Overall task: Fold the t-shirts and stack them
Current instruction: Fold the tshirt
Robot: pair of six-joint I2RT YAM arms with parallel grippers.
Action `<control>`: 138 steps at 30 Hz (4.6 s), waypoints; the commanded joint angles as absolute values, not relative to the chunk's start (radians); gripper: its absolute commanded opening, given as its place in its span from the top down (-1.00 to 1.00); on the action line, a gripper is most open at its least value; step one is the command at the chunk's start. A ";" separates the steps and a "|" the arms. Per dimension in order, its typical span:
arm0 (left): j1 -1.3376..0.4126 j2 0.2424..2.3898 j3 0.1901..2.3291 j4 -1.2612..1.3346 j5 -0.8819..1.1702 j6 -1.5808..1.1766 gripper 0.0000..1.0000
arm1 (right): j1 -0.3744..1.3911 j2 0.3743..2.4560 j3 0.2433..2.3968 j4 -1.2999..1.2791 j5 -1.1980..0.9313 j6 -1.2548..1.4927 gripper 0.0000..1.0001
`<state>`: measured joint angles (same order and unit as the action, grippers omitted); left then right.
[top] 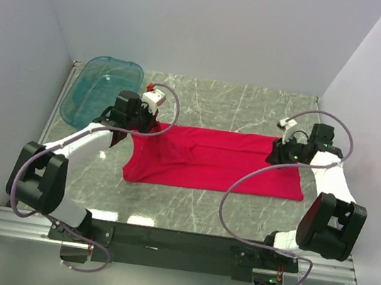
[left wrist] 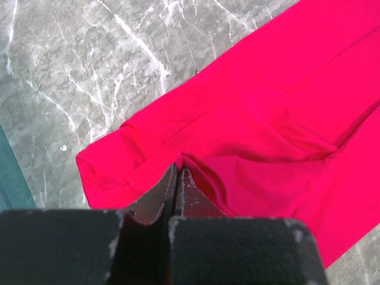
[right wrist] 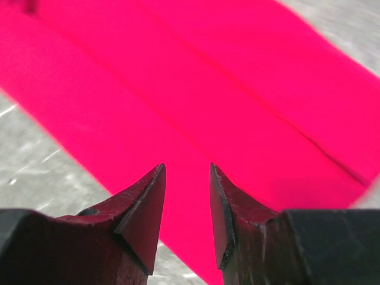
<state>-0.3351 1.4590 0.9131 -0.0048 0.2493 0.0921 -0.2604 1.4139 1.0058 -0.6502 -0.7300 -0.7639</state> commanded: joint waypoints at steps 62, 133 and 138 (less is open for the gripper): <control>-0.328 1.759 1.158 0.008 0.236 0.113 0.99 | 0.586 1.431 0.966 -0.417 -0.466 -0.830 0.04; -0.321 0.449 0.603 -0.213 -0.117 -0.241 -0.89 | 0.948 2.060 1.520 -0.402 0.003 -0.755 0.45; -0.321 0.463 0.604 -0.212 -0.101 -0.241 -0.89 | 0.937 2.000 1.483 -0.377 0.003 -0.724 0.78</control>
